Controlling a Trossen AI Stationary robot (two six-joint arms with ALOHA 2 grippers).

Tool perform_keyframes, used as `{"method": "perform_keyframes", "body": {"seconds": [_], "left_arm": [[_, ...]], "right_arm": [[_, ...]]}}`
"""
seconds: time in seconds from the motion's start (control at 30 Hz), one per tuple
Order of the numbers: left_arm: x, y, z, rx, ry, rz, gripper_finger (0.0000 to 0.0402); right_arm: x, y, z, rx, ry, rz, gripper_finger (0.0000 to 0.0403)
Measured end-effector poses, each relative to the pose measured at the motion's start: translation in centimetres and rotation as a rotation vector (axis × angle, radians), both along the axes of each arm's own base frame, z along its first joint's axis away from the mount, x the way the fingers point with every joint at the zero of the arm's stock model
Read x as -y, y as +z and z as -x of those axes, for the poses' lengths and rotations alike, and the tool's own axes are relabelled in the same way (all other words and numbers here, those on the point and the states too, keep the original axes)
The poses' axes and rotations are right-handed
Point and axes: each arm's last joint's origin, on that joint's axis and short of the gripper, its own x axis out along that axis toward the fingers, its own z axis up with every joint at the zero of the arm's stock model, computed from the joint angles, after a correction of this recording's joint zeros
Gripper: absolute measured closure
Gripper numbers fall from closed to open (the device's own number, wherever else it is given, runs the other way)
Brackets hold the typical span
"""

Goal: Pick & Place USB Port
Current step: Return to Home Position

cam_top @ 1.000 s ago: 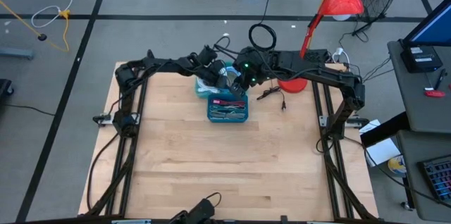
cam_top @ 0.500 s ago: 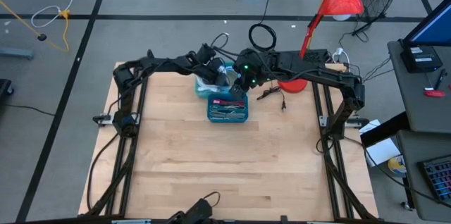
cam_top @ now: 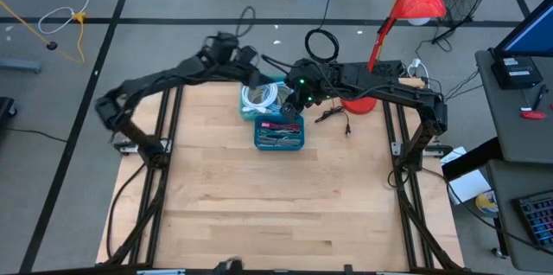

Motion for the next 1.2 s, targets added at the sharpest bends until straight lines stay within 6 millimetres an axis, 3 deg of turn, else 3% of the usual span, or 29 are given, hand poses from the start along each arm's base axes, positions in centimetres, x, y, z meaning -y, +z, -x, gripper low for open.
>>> {"method": "perform_keyframes", "body": {"seconds": [0.2,0.43,0.57,0.77,1.0,1.2], "left_arm": [[5.5,6.4,4.1,0.050,0.011,-0.171,0.0401],[11.5,9.6,8.3,0.014,0.030,-0.288,0.0401],[14.0,9.9,9.7,-0.030,0.024,-0.308,0.0401],[17.2,9.6,11.2,-0.077,0.021,-0.325,0.0401],[19.5,7.4,11.6,-0.108,-0.058,-0.300,0.0401],[21.0,5.2,12.0,-0.123,-0.127,-0.295,0.0402]], "right_arm": [[-0.9,0.0,-0.2,0.004,0.024,-0.006,0.0277],[-2.7,0.2,-0.8,0.047,0.040,-0.051,0.0278],[-4.4,0.6,-1.4,0.108,0.102,-0.105,0.0297],[-8.3,1.4,-2.3,0.207,0.229,-0.083,0.0391],[-13.7,2.6,-1.6,0.280,0.370,-0.024,0.0402],[-17.4,4.2,1.5,0.267,0.516,-0.003,0.0402]]}}
